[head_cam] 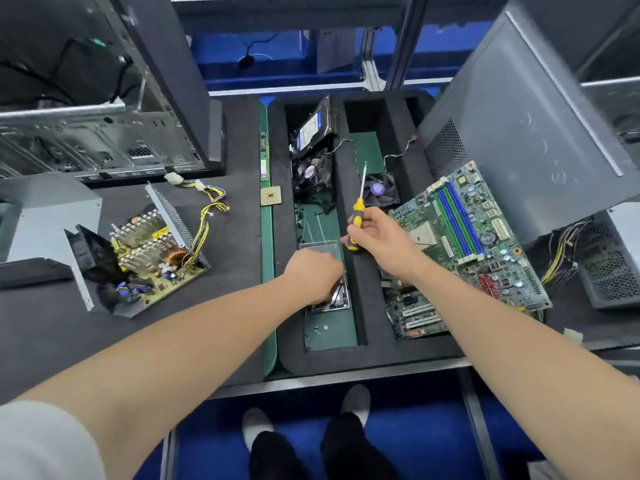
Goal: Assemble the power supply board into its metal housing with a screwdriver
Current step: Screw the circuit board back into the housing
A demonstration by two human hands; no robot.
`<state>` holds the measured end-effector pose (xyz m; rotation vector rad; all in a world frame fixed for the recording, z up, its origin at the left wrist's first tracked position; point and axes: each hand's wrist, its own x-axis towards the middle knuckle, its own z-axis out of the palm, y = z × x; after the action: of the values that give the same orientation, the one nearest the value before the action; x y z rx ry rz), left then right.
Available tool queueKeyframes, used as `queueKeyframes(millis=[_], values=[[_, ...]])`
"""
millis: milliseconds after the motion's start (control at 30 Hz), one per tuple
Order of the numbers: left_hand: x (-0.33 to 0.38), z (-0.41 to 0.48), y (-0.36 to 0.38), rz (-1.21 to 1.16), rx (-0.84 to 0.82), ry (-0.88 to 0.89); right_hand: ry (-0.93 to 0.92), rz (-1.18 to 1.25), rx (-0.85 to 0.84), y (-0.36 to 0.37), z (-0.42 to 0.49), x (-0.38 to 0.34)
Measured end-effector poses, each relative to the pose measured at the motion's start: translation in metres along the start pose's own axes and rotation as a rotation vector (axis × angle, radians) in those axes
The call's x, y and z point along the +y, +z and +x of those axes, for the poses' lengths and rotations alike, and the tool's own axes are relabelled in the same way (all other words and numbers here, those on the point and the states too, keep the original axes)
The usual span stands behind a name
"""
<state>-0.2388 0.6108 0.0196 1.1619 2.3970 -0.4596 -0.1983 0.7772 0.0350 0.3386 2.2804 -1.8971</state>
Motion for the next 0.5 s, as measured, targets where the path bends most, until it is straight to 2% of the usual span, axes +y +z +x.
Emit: queueKeyframes(millis=[167,367,500], values=[[0.0003,0.0039,0.004,0.035,-0.004,0.018,0.006,0.028,-0.041,-0.0054,0.0045,-0.0003],[0.0006,0.0054,0.0039,-0.03,0.038,0.109,0.013,0.047,-0.056,-0.0059,0.0048,-0.0023],[0.0059,0.0084,0.0093,-0.093,0.034,0.104,0.014,0.066,-0.058,-0.0059,0.0046,-0.003]])
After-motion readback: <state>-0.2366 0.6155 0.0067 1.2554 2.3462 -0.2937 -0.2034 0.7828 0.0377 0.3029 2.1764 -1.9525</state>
